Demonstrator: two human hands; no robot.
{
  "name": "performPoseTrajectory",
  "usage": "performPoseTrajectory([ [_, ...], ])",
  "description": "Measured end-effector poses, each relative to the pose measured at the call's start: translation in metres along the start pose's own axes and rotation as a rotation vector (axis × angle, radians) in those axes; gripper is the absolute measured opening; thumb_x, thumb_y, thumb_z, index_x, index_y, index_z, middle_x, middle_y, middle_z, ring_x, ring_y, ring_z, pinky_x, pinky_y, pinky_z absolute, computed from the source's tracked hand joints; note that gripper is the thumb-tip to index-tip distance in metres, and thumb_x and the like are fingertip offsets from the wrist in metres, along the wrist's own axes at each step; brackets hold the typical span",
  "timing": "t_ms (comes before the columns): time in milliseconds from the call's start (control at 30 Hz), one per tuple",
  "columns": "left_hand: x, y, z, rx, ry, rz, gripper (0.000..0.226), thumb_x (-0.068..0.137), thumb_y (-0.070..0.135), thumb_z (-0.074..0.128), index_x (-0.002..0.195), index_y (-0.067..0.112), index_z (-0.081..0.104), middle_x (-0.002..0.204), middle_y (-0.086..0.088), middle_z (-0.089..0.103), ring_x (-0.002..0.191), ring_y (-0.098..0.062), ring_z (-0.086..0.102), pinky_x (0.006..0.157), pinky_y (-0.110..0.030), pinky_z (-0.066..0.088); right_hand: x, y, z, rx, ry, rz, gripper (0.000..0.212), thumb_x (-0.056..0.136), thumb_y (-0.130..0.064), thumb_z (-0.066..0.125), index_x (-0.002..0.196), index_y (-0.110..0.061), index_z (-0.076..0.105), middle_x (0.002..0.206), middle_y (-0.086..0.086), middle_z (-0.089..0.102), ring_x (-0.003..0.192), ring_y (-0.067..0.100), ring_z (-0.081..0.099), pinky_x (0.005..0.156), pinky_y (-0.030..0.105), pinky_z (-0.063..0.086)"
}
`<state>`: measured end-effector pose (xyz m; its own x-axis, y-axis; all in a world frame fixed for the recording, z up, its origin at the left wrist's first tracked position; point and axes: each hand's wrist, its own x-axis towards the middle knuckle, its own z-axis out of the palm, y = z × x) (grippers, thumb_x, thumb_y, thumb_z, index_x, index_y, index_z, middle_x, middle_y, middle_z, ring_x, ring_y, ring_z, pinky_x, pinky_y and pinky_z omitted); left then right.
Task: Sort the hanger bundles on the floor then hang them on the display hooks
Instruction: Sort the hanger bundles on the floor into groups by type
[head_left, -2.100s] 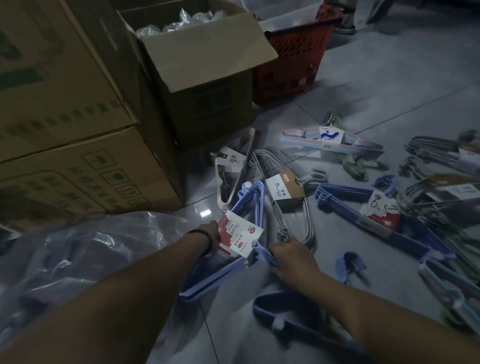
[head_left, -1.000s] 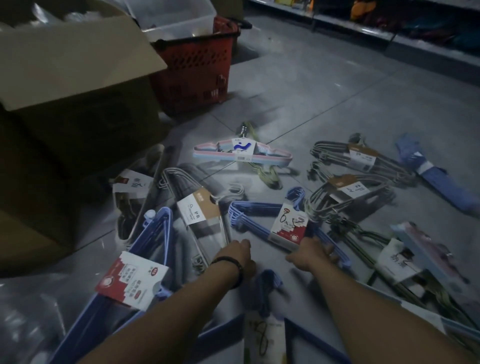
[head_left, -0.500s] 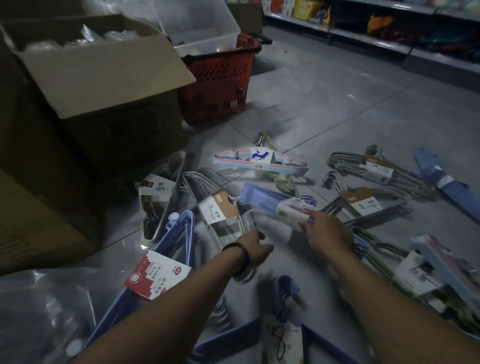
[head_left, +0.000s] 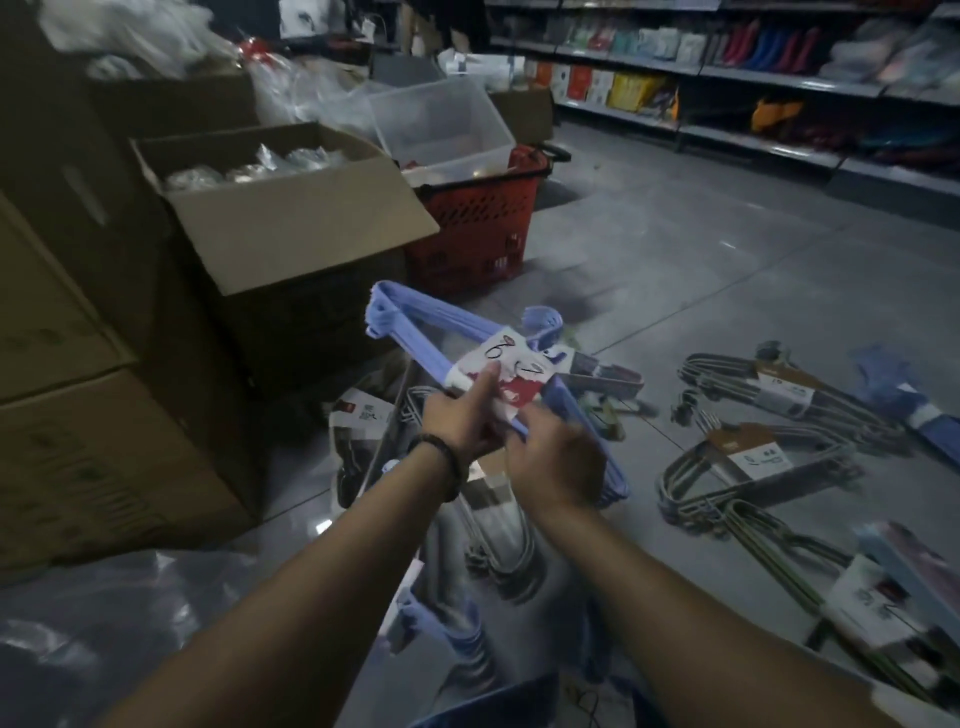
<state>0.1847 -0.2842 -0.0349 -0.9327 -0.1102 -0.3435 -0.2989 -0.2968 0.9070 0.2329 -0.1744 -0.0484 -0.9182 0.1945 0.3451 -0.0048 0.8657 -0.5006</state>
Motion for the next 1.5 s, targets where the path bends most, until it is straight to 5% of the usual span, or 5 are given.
performPoseTrajectory([
  [267, 0.001, 0.046, -0.092, 0.129, 0.097, 0.044, 0.01, 0.098, 0.017, 0.069, 0.099, 0.008, 0.066, 0.098, -0.017, 0.073, 0.082, -0.032, 0.069, 0.06, -0.037, 0.061, 0.02, -0.04, -0.001, 0.174, -0.148, -0.142, 0.034, 0.095, -0.047, 0.061, 0.076, -0.019, 0.068, 0.06, -0.005, 0.06, 0.054, 0.012, 0.055, 0.055, 0.027, 0.039],
  [467, 0.009, 0.047, -0.142, 0.298, -0.02, 0.001, 0.021, 0.104, 0.026, 0.061, 0.108, 0.006, 0.068, 0.111, -0.027, 0.074, 0.081, -0.034, 0.077, 0.06, -0.044, 0.065, 0.059, -0.004, 0.01, 0.21, -0.186, 0.192, 0.056, 0.091, -0.048, 0.07, 0.135, -0.016, 0.057, 0.129, 0.019, 0.063, 0.116, 0.039, 0.061, 0.1, 0.045, 0.05],
  [733, 0.01, 0.037, -0.183, 0.47, -0.168, -0.271, 0.038, 0.104, 0.042, 0.056, 0.122, 0.009, 0.065, 0.108, -0.016, 0.078, 0.086, -0.028, 0.076, 0.066, -0.04, 0.064, 0.019, 0.01, 0.037, 0.404, -0.832, 0.368, 0.033, 0.095, -0.032, 0.069, 0.092, 0.0, 0.068, 0.083, 0.02, 0.071, 0.067, 0.033, 0.073, 0.051, 0.033, 0.056],
  [1067, -0.014, -0.014, -0.206, 0.895, -0.284, -0.419, 0.038, 0.087, -0.017, 0.062, 0.105, 0.017, 0.061, 0.112, -0.01, 0.069, 0.109, -0.029, 0.066, 0.1, -0.048, 0.056, -0.058, 0.014, 0.064, -0.089, -1.04, 0.122, 0.036, 0.108, -0.028, 0.044, 0.115, -0.005, 0.071, 0.12, 0.021, 0.064, 0.113, 0.038, 0.063, 0.089, 0.037, 0.048],
  [1500, 0.005, -0.034, -0.199, 1.176, -0.198, -0.393, 0.05, 0.081, 0.01, 0.062, 0.13, 0.011, 0.057, 0.115, -0.009, 0.07, 0.101, -0.026, 0.071, 0.091, -0.047, 0.062, -0.08, 0.015, 0.081, -0.162, -1.077, 0.108, 0.036, 0.109, -0.025, 0.038, 0.115, -0.005, 0.066, 0.129, 0.025, 0.058, 0.112, 0.036, 0.06, 0.077, 0.031, 0.033],
])
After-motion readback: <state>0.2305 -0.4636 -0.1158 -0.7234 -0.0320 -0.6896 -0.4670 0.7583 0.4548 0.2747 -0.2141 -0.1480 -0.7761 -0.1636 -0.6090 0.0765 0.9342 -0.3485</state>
